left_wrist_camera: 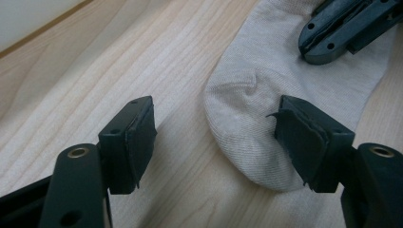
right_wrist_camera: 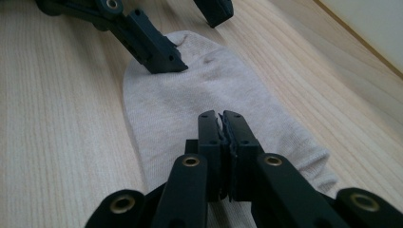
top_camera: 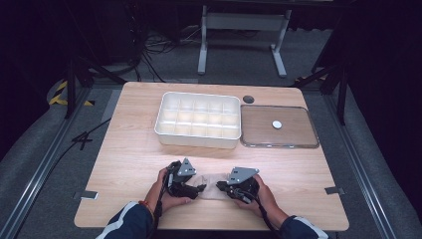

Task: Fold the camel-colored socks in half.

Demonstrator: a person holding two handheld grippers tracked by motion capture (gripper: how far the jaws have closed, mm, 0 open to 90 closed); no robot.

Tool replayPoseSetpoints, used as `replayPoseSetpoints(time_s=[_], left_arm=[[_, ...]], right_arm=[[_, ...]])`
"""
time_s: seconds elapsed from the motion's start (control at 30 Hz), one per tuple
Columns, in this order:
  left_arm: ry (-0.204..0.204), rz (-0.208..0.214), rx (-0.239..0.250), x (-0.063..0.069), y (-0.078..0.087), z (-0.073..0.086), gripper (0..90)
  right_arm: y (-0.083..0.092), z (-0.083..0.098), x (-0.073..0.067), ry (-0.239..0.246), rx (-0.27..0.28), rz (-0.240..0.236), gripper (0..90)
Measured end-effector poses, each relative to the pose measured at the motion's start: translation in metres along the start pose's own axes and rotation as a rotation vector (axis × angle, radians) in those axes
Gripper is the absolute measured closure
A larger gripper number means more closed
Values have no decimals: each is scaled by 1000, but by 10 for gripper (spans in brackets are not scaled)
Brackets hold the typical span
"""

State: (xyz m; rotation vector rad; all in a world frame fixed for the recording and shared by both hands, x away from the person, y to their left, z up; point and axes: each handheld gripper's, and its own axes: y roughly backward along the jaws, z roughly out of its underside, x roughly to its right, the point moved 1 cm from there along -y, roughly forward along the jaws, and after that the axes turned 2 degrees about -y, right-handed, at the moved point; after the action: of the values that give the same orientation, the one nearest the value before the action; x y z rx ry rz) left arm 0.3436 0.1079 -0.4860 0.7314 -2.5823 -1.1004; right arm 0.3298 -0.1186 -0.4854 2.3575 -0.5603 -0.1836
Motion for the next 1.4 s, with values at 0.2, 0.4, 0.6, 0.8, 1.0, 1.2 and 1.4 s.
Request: replayPoseSetpoints(time_s=[0.2, 0.4, 0.6, 0.8, 1.0, 1.2, 1.4], left_arm=[[-10, 30, -40, 0, 1, -7, 467], [-13, 69, -56, 1, 1, -11, 682], [-1, 103, -43, 1, 1, -10, 796], [2, 80, -28, 4, 3, -9, 817], [22, 98, 39, 4, 13, -10, 815], [18, 103, 72, 8, 18, -13, 818], [7, 120, 128, 13, 21, -17, 819]], right_arm=[[0, 1, 2, 11, 4, -11, 867], [-1, 0, 1, 21, 0, -8, 868], [-1, -1, 2, 25, -6, -8, 868], [-1, -1, 3, 24, -10, -12, 868], [-2, -4, 5, 21, -19, -16, 869], [-4, -8, 8, 8, -45, -24, 870], [-6, -13, 8, 3, -71, -18, 870]])
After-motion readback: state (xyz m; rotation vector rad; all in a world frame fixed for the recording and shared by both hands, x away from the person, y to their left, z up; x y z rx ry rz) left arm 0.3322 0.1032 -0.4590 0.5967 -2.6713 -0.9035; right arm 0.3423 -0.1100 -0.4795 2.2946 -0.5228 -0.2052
